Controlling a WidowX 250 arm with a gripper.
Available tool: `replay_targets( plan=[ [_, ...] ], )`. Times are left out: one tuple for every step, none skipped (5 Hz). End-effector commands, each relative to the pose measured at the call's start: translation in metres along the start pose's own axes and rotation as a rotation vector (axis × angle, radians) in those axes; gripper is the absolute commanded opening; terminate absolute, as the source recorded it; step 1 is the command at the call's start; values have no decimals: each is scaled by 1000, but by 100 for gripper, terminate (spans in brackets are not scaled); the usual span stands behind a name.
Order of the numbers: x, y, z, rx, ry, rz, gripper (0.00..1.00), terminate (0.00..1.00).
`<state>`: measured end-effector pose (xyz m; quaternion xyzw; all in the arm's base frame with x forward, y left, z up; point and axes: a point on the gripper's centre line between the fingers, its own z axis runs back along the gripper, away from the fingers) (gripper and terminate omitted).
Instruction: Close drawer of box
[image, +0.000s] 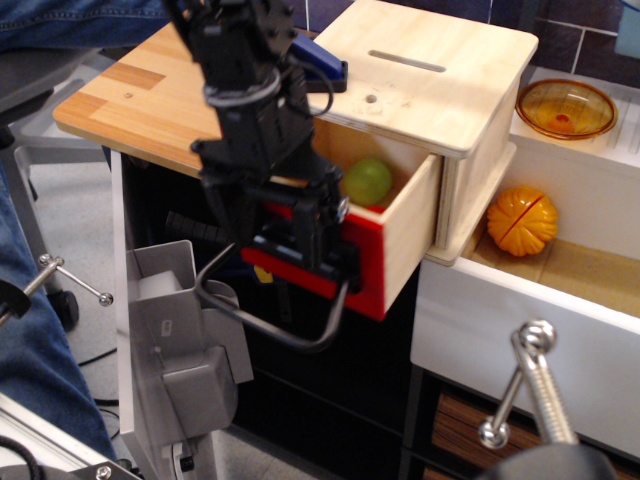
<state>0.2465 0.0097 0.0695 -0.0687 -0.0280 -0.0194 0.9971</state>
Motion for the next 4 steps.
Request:
replay_targets(
  plan=[
    [52, 10, 17, 41, -87, -19, 100, 0],
    [65, 10, 14, 52, -92, 8, 100, 0],
    [71, 9, 16, 65, -108, 22, 100, 0],
    [74, 10, 18, 55, -97, 17, 100, 100]
  ],
)
